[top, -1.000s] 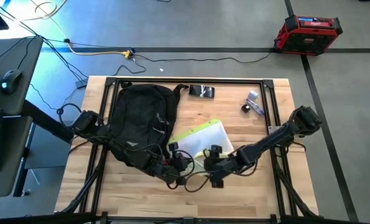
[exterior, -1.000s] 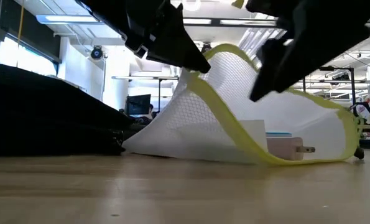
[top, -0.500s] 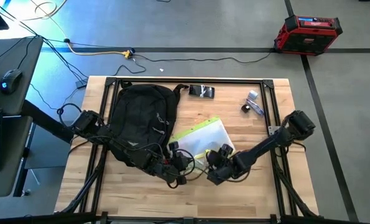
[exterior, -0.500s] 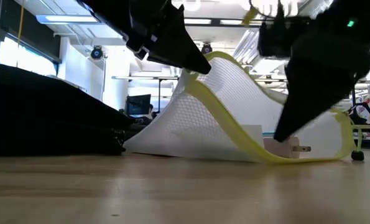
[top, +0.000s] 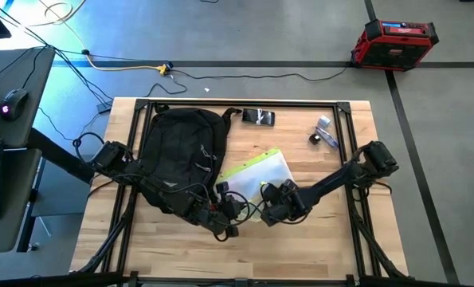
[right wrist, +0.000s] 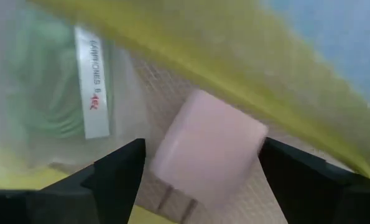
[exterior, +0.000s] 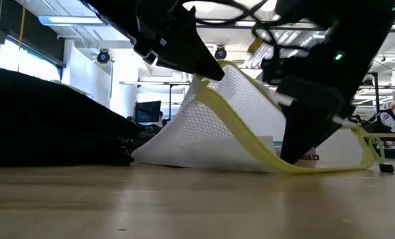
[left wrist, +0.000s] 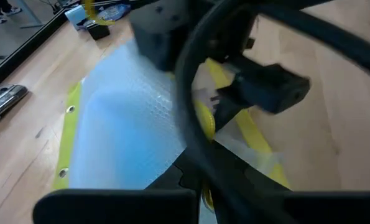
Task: Unpack backpack
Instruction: Put the pink charger adapter into the zipper pouch
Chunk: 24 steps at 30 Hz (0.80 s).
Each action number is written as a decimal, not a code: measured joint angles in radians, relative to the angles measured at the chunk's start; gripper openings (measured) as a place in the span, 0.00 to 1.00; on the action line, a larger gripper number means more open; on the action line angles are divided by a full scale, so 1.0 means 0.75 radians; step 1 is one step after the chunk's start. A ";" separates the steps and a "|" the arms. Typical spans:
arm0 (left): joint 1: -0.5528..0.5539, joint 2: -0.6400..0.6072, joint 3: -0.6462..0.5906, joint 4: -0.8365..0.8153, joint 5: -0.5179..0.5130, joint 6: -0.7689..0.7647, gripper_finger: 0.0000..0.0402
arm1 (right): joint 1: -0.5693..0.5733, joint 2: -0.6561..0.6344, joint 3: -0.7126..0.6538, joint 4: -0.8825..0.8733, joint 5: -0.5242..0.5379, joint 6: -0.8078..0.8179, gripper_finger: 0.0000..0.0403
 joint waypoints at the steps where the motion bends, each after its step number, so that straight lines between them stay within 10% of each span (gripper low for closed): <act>1: -0.001 0.000 0.000 0.000 0.001 -0.001 0.00 | -0.008 0.016 0.002 0.024 -0.010 0.001 0.73; 12: -0.004 0.000 0.000 -0.017 0.005 -0.027 0.00 | -0.006 0.009 0.001 0.061 -0.018 -0.020 0.43; 24: -0.002 0.000 0.001 -0.007 -0.011 -0.036 0.00 | 0.032 -0.043 -0.003 0.510 -0.003 -0.342 0.42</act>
